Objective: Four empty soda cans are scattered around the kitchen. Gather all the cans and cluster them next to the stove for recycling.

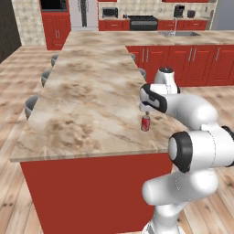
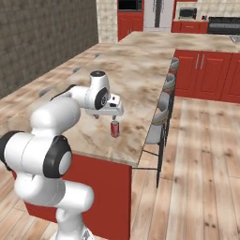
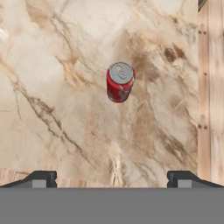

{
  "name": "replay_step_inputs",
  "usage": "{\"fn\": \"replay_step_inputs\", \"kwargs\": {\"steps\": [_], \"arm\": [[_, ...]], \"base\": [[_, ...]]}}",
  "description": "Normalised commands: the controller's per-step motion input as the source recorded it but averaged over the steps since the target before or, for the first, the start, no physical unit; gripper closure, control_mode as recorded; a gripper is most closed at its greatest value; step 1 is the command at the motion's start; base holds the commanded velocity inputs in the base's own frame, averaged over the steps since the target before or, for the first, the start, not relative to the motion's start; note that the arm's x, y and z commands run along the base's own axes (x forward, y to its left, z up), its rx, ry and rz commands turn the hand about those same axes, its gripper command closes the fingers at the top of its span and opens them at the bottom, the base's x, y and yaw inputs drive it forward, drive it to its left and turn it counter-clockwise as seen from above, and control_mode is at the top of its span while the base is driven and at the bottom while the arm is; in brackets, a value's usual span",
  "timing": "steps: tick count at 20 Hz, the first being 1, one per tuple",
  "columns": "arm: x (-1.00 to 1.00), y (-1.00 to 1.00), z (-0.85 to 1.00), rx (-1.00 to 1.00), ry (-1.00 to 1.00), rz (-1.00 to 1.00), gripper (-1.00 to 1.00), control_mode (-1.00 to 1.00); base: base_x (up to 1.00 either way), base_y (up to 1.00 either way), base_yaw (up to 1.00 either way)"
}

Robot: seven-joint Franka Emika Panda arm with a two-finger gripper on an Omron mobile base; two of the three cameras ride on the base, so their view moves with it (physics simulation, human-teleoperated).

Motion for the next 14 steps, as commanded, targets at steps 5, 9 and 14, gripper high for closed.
{"fn": "replay_step_inputs", "kwargs": {"steps": [5,9,14], "arm": [[0.15,-0.01,-0.15,0.00,0.00,0.00,-1.00,-1.00],[0.21,0.00,-0.17,0.00,0.00,0.00,-1.00,-1.00],[0.20,-0.03,-0.11,0.00,0.03,0.00,-1.00,-1.00]], "base": [[0.00,0.00,0.00],[0.00,0.00,0.00],[0.00,0.00,0.00]]}}
